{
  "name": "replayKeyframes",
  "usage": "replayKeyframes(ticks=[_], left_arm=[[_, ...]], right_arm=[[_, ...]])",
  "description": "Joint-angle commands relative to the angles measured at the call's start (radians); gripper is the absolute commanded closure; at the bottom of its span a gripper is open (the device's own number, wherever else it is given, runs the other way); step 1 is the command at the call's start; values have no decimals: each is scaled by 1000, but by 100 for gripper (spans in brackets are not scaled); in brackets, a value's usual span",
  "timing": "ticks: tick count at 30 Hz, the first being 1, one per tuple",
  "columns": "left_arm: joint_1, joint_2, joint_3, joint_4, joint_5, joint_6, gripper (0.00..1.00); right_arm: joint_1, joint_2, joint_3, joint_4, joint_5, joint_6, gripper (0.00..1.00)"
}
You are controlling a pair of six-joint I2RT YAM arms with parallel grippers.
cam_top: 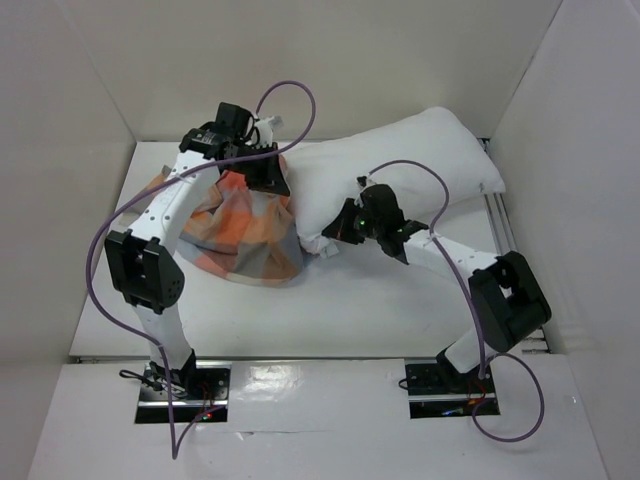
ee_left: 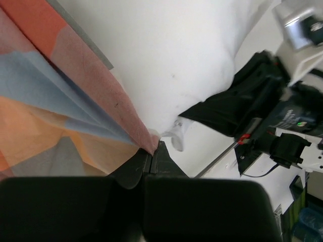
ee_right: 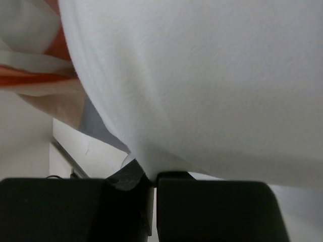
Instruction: Put the pillow into the pillowcase
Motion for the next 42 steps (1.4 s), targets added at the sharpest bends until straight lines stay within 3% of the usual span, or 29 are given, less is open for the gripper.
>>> replayKeyframes(ticks=[1, 11, 17, 21, 28, 36, 38, 39, 42], left_arm=[[-1, -73, -5, -30, 28, 51, 100], [-1, -108, -39, -41, 39, 95, 100], [11, -85, 92, -41, 87, 77, 100], [34, -33, 166, -30, 108, 40, 100], [125, 8, 174, -9, 108, -48, 100], [125, 5, 78, 25, 134, -57, 100], [125, 5, 41, 34, 161, -35, 79], [125, -6, 31, 34, 171, -35, 58], [134, -36, 22, 34, 109, -26, 32]], right_arm=[[-38, -83, 134, 87, 118, -19, 100], [-58, 205, 496, 119, -77, -30, 100], [-12, 327, 505, 123, -118, -90, 100], [36, 365, 518, 35, -106, -170, 100], [99, 129, 281, -42, 40, -197, 100], [195, -120, 87, -114, 150, -174, 100], [229, -120, 36, -124, 159, -174, 100], [238, -120, 18, -124, 159, -174, 100], [275, -78, -16, -111, 139, -164, 100]])
